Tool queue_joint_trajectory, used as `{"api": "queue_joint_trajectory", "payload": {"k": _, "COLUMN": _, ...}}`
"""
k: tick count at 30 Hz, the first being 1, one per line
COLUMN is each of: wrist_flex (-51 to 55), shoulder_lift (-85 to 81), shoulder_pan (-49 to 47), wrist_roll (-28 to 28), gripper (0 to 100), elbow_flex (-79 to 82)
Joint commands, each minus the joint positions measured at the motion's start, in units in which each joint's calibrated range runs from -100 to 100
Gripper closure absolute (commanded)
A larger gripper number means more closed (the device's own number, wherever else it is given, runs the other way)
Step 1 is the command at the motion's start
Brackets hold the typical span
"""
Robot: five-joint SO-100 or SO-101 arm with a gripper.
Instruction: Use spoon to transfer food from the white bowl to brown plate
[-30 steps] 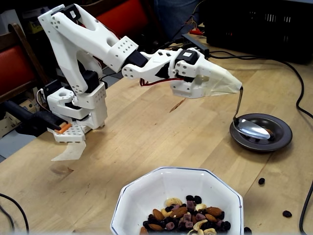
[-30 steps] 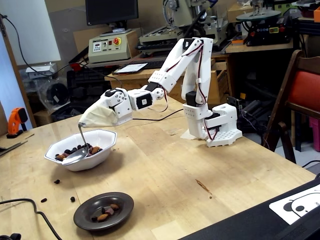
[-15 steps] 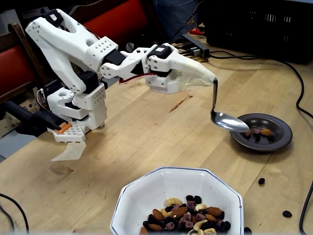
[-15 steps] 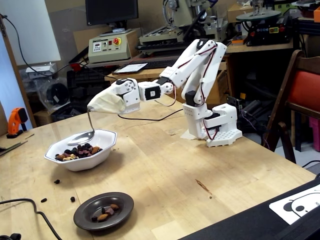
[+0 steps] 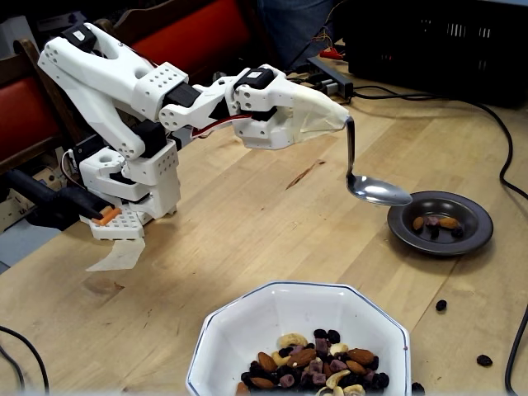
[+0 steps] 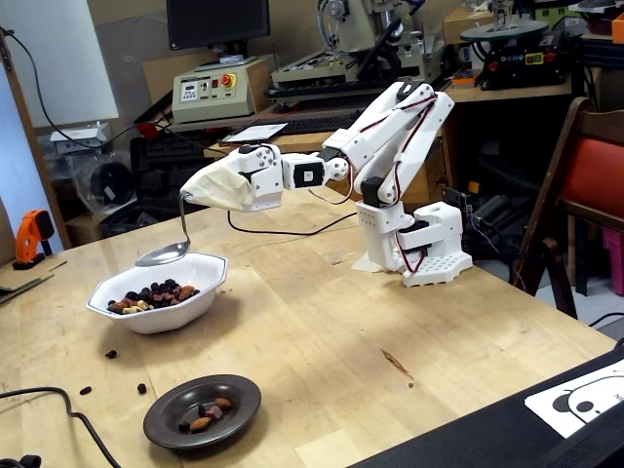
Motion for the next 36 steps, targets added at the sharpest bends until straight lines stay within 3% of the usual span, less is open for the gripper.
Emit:
{"api": "queue_joint_trajectory", "payload": {"k": 1, "wrist_flex": 2.49, "shoulder_lift": -2.04, "shoulder_pan": -0.13, "wrist_roll": -0.24, "gripper": 97, "elbow_flex": -1.56}}
{"api": "queue_joint_trajectory", "payload": {"k": 11, "wrist_flex": 14.82, "shoulder_lift": -2.81, "shoulder_pan": 0.24, "wrist_roll": -0.24, "gripper": 97, "elbow_flex": -1.74}}
{"api": "queue_joint_trajectory", "payload": {"k": 27, "wrist_flex": 29.68, "shoulder_lift": -23.95, "shoulder_pan": 0.39, "wrist_roll": -0.24, "gripper": 97, "elbow_flex": -0.85}}
{"api": "queue_joint_trajectory", "payload": {"k": 36, "wrist_flex": 32.37, "shoulder_lift": -24.12, "shoulder_pan": 0.47, "wrist_roll": -0.24, "gripper": 97, "elbow_flex": -0.32}}
